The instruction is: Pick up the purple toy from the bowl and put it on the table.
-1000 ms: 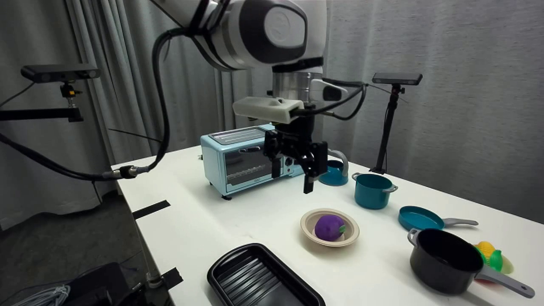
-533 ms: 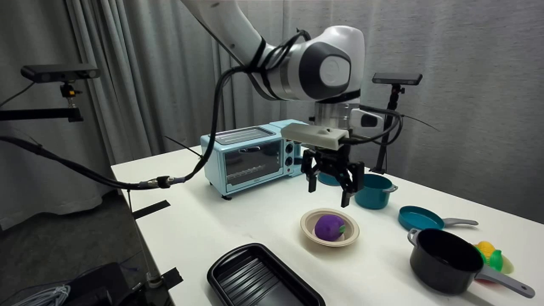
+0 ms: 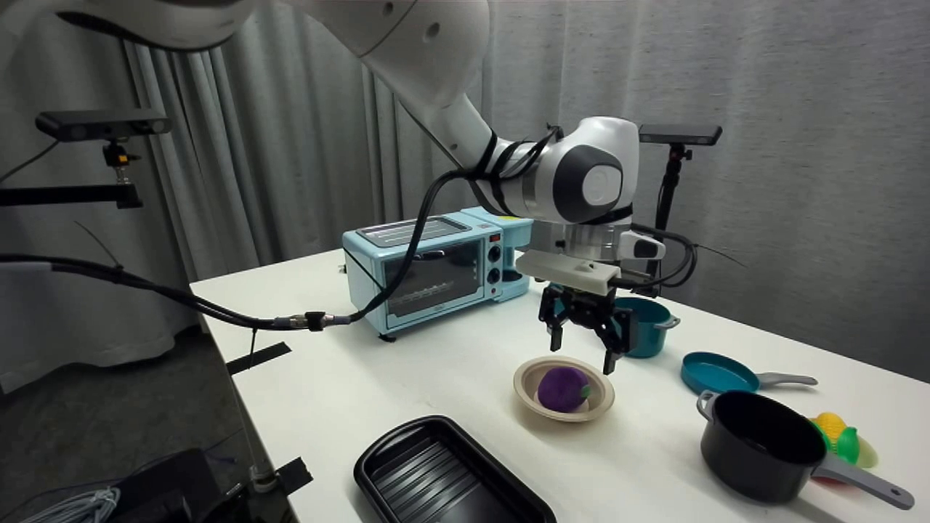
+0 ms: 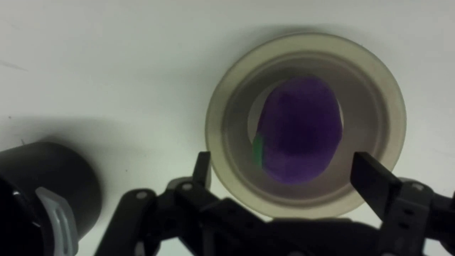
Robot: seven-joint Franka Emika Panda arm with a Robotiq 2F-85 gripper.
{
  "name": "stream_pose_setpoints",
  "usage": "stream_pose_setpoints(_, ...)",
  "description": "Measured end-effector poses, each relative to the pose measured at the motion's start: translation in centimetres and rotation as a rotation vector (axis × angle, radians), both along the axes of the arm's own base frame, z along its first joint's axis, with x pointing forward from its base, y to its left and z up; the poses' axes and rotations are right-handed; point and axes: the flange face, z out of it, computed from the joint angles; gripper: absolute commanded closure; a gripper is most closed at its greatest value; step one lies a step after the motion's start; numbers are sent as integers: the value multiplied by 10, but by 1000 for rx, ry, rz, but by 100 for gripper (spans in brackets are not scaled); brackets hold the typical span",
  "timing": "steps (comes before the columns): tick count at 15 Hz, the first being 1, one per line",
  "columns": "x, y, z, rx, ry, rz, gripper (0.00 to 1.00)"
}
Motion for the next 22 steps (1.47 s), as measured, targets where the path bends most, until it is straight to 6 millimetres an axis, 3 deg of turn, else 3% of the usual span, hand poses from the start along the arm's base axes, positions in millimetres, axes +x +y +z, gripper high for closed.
stream_pose_setpoints(4,14,19,-17,18,10,37,0)
stream_pose_setpoints(7,16,28,-31,27,35,48,8)
stream_pose_setpoints(9,15,29,-40,29,54,48,29)
stream_pose_setpoints(14,13,27,-56,30,84,44,66)
stream_pose_setpoints(17,15,25,-55,27,81,38,87)
stream_pose_setpoints(20,21,21,-45,23,63,33,95)
stream_pose_setpoints(22,25,19,-28,20,35,32,96)
